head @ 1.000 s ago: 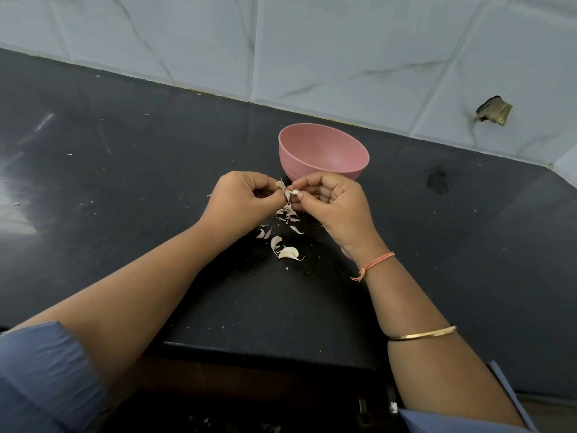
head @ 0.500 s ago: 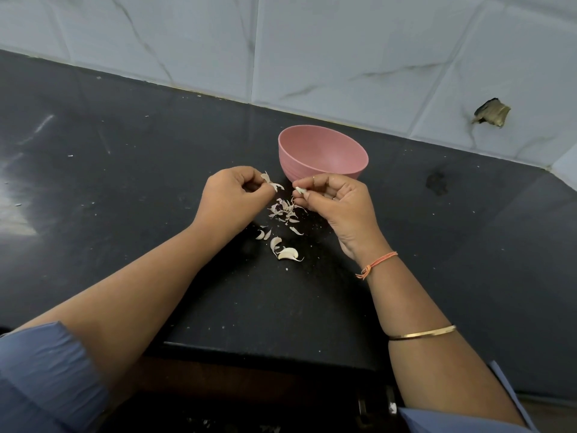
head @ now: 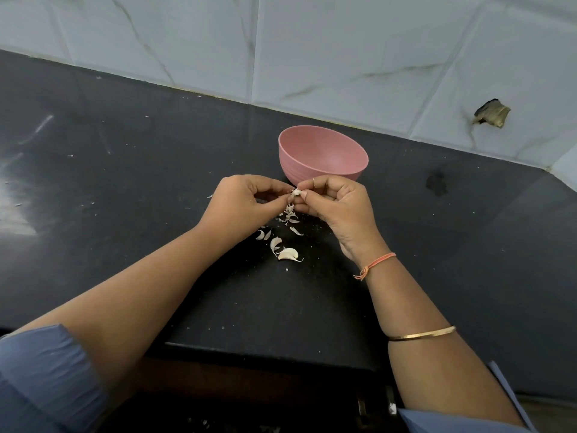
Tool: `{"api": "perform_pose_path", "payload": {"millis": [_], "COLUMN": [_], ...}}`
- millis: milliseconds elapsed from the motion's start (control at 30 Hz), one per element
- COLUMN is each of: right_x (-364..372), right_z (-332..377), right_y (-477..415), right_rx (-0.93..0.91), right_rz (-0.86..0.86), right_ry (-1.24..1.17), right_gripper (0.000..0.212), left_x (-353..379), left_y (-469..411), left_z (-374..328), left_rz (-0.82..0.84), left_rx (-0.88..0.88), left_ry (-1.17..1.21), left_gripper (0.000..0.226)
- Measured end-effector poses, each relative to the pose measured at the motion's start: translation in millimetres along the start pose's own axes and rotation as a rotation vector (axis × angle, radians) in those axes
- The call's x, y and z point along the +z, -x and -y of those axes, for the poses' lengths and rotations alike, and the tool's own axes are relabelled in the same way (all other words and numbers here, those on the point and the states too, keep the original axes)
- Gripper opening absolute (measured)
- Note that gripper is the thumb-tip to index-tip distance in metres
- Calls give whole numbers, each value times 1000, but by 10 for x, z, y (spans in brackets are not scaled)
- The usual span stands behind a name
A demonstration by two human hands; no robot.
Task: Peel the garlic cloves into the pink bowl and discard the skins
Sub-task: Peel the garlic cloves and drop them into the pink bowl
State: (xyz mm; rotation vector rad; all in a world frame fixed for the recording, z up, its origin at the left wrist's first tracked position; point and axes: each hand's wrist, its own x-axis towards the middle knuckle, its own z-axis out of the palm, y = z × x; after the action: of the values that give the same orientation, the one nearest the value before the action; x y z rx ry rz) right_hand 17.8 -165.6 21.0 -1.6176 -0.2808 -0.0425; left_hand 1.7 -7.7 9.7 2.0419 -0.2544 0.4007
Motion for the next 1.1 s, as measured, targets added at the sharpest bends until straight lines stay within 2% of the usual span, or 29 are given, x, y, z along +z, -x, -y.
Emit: {"api": "perform_pose_path", "payload": {"millis": [333, 533, 767, 1100], "right_x": [2, 6, 16, 20], "right_z": [-31, -32, -34, -61], "right_y": [5, 13, 11, 19], "right_rx": [-40, -49, -59, -85], "right_rz": [19, 36, 31, 76], "right_ry": [138, 172, 147, 289], "right_gripper": [14, 15, 13, 23], "left_x": [6, 2, 11, 21], "left_y": [-8, -7, -3, -2], "left_z": [10, 13, 8, 6], "left_rz": [-3, 19, 33, 34], "left_rx": [1, -15, -29, -49], "left_ry": [-32, -47, -43, -18], "left_gripper": [7, 19, 18, 8]}}
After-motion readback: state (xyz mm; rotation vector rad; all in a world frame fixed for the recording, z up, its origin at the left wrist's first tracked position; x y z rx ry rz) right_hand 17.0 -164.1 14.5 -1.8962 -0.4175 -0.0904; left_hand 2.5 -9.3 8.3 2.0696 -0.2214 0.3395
